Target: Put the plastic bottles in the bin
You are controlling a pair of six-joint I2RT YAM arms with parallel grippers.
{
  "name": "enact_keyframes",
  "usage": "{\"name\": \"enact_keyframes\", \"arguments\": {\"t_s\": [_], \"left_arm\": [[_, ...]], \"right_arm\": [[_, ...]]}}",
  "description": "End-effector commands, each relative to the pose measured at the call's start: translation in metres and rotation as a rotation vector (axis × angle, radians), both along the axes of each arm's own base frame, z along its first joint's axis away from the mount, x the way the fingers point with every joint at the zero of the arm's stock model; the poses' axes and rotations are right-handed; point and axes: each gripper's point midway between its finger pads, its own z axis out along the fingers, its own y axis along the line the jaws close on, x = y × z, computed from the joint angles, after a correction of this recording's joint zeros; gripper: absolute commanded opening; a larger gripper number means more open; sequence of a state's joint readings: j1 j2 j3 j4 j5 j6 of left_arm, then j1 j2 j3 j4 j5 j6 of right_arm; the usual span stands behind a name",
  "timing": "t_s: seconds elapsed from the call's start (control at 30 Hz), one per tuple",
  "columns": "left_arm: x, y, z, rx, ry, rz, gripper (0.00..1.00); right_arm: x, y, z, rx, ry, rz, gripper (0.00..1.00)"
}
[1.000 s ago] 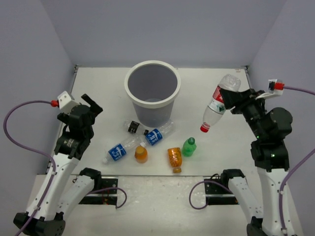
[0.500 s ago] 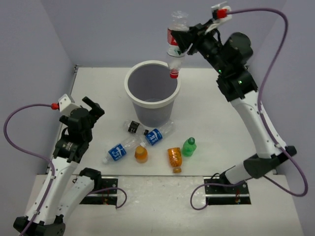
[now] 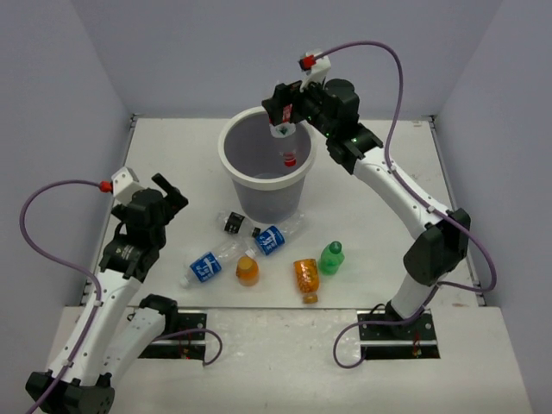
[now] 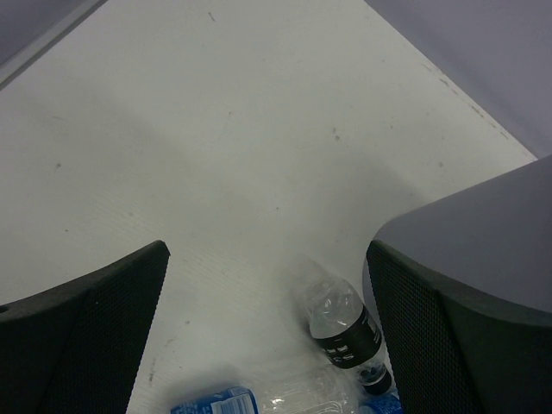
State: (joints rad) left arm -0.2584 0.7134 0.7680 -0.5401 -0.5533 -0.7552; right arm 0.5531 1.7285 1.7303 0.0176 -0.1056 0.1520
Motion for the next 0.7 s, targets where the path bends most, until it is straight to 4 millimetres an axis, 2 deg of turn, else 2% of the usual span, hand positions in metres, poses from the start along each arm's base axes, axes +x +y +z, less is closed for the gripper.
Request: {"name": "enact_keyframes", "arguments": {"t_s": [0.0, 0.23, 0.3, 0.4, 0.43, 0.47, 0.5, 0.53, 0.6, 0.67], "left_arm": [[0.003, -0.006, -0.005, -0.027, -0.001, -0.013, 1.00], [0.005, -0.007, -0.011, -0.031, 0.018, -0.011, 1.00], [0.006, -0.007, -0.013, -0.034, 0.024, -0.012, 1.00], [0.008, -0.011, -0.017, -0.034, 0.042, -0.027, 1.00], [0.008, -0.012, -0.019, -0.035, 0.051, -0.032, 1.00], [0.009, -0.015, -0.021, -0.041, 0.055, -0.042, 1.00], [0.010, -0.016, -0.022, -0.047, 0.057, -0.047, 1.00], [0.010, -0.018, -0.022, -0.051, 0.060, -0.055, 1.00], [0.012, -0.023, -0.027, -0.062, 0.070, -0.082, 1.00], [0.013, -0.030, -0.033, -0.076, 0.085, -0.113, 1.00]], "right_arm": [[-0.022, -0.017, 0.079, 0.080, -0.170, -0.060, 0.99], [-0.046, -0.038, 0.122, 0.117, -0.209, -0.084, 0.99], [-0.050, -0.045, 0.122, 0.097, -0.195, -0.104, 0.99], [-0.059, -0.074, 0.122, 0.105, -0.147, -0.212, 0.99], [-0.060, -0.082, 0.109, 0.098, -0.106, -0.255, 0.99], [-0.064, -0.102, 0.099, 0.089, -0.085, -0.337, 0.99], [-0.074, -0.126, 0.104, 0.111, -0.091, -0.423, 0.99], [-0.073, -0.128, 0.088, 0.098, -0.062, -0.442, 0.99], [-0.084, -0.166, 0.061, 0.112, -0.006, -0.597, 0.99], [-0.100, -0.192, 0.036, 0.136, 0.059, -0.673, 0.99]]}}
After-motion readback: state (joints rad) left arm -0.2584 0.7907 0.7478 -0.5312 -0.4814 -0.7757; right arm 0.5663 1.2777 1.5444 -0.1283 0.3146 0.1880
